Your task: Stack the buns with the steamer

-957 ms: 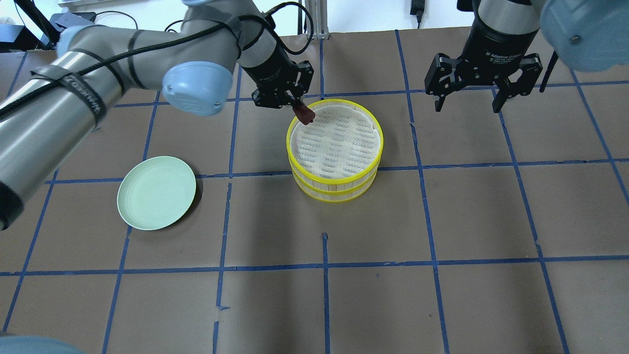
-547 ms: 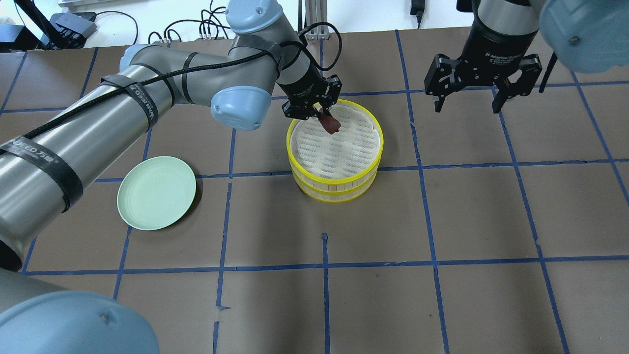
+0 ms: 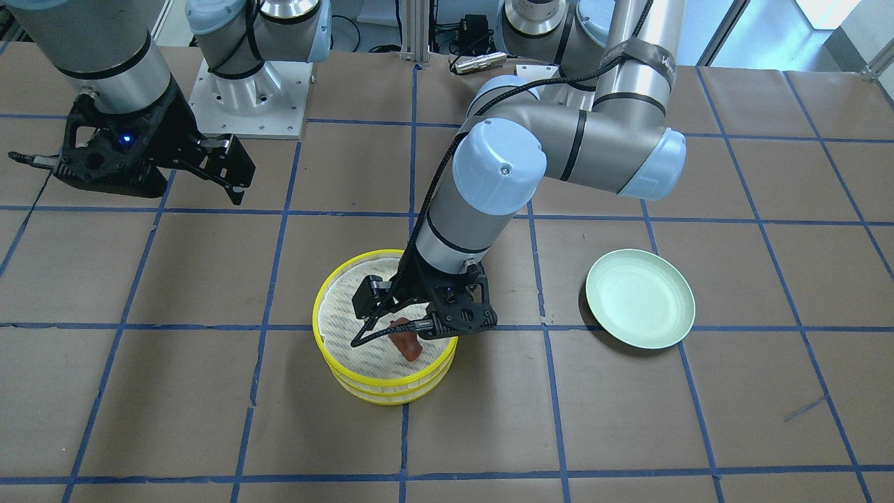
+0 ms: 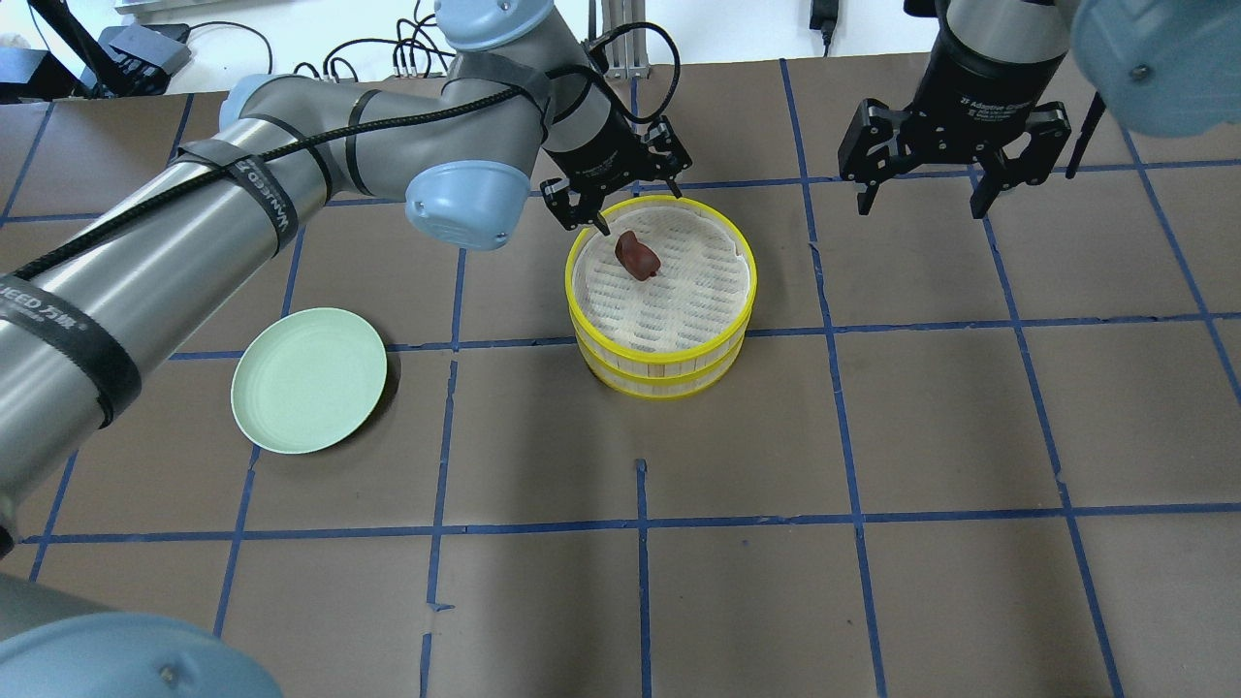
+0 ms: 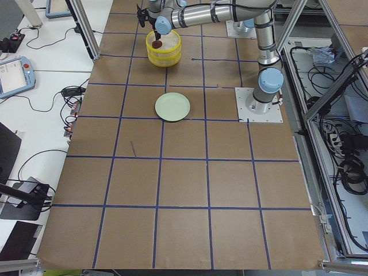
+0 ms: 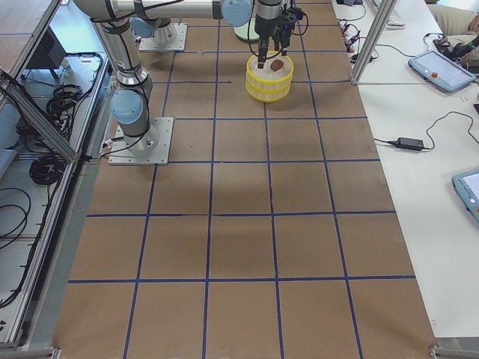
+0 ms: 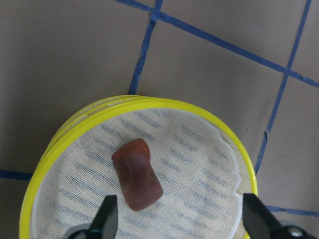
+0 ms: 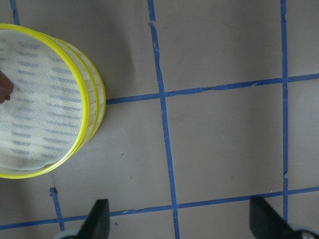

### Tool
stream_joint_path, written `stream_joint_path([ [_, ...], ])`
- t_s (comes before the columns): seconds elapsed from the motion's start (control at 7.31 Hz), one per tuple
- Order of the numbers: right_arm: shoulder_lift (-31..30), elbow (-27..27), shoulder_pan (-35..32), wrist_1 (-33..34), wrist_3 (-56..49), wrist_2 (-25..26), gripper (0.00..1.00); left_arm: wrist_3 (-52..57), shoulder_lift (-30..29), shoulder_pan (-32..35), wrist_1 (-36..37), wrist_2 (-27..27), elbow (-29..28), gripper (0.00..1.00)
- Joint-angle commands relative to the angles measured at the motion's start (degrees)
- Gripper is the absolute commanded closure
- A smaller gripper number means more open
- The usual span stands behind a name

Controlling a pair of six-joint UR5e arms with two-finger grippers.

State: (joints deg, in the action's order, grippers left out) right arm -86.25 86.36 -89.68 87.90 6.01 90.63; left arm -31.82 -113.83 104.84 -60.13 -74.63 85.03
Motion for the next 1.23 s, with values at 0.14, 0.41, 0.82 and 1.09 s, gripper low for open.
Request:
stream_joint_path([
  [0.14, -0.1, -0.3, -0.1, 0.0, 0.0, 0.5, 0.0, 24.9, 11.4, -11.8, -21.1, -8.2, -0.1, 0.0],
  [0.41, -0.1, 0.0, -0.4, 0.3, 0.1, 0.6, 0.0, 30.8, 18.4, -16.8, -29.1, -12.7, 1.0, 0.0],
  [0.82, -0.5, -0.5, 0.3, -0.5, 0.0, 0.9, 0.0, 30.2, 21.3, -15.4, -36.4, -18.3, 1.1, 0.01],
  [1.09, -0.9, 0.0, -0.1, -0.5, 0.0, 0.8, 0.0, 30.6, 21.3, -16.6, -36.9, -19.3, -0.3, 0.0],
])
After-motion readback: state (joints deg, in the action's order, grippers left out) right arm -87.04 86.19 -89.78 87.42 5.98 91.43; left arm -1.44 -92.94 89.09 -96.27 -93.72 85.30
